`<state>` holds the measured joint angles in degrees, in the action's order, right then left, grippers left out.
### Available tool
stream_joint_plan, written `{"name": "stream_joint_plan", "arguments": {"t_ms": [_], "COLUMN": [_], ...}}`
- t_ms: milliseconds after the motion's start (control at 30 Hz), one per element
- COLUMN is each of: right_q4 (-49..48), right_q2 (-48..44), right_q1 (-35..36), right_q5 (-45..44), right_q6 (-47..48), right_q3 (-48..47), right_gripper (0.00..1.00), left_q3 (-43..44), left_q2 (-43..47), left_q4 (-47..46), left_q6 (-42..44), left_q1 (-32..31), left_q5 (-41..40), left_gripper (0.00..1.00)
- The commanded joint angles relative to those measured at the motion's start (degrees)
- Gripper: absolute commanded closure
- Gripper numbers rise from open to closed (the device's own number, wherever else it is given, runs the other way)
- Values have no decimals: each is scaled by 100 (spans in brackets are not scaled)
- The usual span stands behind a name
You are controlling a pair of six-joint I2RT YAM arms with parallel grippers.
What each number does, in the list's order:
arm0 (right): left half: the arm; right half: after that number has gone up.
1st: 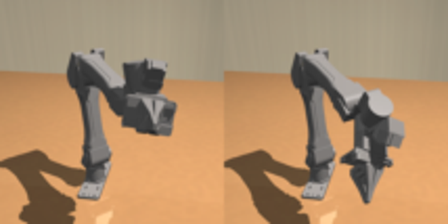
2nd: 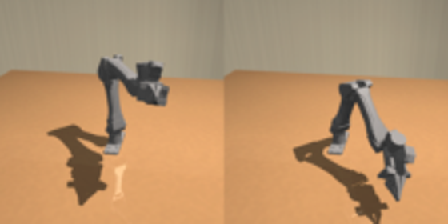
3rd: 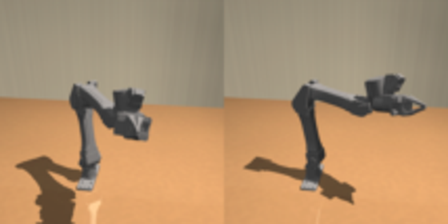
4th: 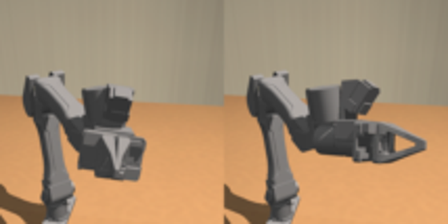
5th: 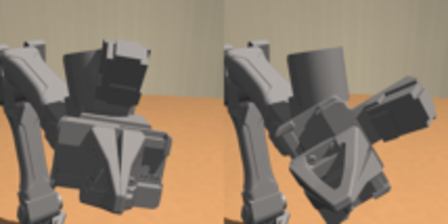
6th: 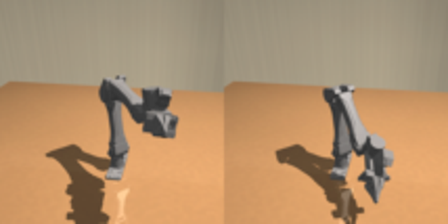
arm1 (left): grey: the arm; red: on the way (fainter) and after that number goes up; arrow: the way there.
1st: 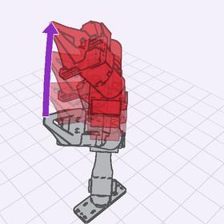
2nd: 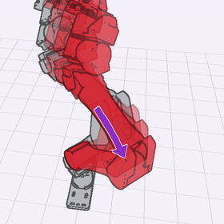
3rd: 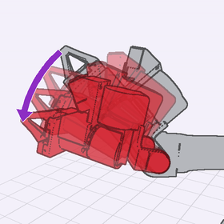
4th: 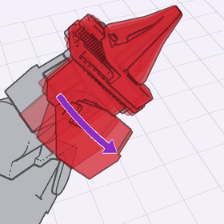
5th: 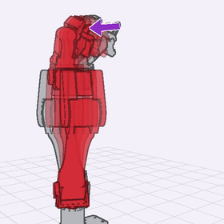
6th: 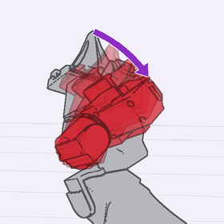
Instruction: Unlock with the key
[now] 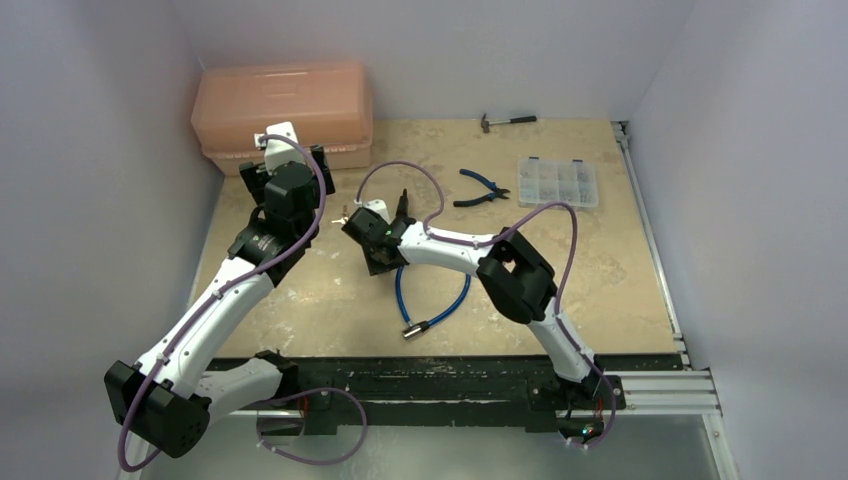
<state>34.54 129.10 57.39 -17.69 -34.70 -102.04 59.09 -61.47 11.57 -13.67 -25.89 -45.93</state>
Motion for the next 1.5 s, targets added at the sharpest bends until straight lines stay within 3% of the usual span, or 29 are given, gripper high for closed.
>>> {"name": "stream_joint_plan", "arguments": {"t_ms": [0, 200, 367, 700, 867, 967, 1100, 1300, 1467], "right_q4": [-357, -732, -1362, -2884, -3734, -3747, -3767, -3852, -3939], "right_q2": [-12, -589, -1316, -3261, -4320, -4742, -5278, -5976, -6481], "right_q1": [9, 10, 27, 115, 141, 146, 150, 159, 158], "right_q5": [-156, -307, -226, 90, 411, 460, 570, 875, 1138], "right_q6": [100, 393, 757, 1410, 1689, 1794, 1930, 1936, 1758], "right_q3": [438, 883, 1613, 3498, 4322, 4452, 4582, 4839, 5074], "right_gripper": [91, 100, 100, 100, 100, 100, 100, 100, 100], "left_q3": [-63, -71, -81, -17, 170, 699, 1099, 1193, 1185], "left_q2": [55, 55, 71, 52, -104, -397, -593, -576, -433], "left_q4": [-239, -260, -253, -226, -161, 371, 693, 729, 511], "left_q6": [165, 181, 161, 97, -93, -433, -808, -1122, -1329], "left_q1": [14, 14, 14, 14, 14, 14, 14, 14, 14], "left_q5": [135, 196, 328, 1456, 2474, 3122, 4414, 6084, 6988], "left_gripper": [9, 10, 10, 12, 13, 16, 28, 31, 34]}}
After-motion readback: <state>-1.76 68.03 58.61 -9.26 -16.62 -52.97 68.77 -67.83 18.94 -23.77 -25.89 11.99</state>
